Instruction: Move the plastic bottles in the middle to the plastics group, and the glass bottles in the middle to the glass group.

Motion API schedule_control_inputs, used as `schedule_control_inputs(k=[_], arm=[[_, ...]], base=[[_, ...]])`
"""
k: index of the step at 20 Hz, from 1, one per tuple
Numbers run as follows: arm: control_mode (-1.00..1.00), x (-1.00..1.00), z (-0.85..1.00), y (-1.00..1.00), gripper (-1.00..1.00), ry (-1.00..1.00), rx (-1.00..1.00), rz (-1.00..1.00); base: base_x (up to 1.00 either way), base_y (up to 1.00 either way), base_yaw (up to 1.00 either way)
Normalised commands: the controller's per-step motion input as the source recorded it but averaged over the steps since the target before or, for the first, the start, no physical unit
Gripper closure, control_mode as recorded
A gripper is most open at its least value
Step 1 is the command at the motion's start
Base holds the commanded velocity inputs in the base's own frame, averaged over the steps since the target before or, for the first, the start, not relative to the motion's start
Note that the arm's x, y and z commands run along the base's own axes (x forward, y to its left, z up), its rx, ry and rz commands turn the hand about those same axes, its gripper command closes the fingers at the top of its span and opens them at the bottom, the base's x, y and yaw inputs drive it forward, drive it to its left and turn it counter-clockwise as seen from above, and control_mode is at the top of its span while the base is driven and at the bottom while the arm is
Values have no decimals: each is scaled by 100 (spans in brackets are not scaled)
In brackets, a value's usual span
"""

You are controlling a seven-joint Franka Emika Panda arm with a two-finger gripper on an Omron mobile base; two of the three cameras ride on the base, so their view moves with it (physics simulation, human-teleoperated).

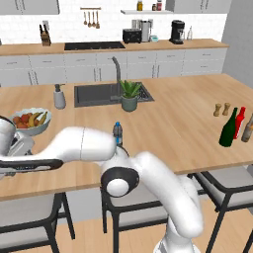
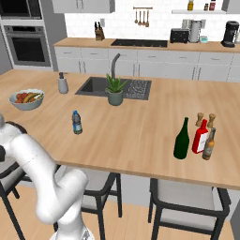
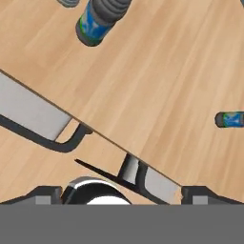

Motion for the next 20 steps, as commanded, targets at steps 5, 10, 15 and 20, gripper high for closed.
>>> schedule_control_inputs(k=[5, 10, 15, 20], arm=[[-100, -95, -99, -100, -100, -34, 31, 0], [-100, -65, -93, -100, -100, -23, 33, 1], [-100, -27, 25, -100, -100, 4, 39, 0], [-100, 2, 91, -100, -100, 15, 41, 0]], base=[[0, 0, 0], [0, 0, 0], [0, 0, 0], [0, 0, 0]])
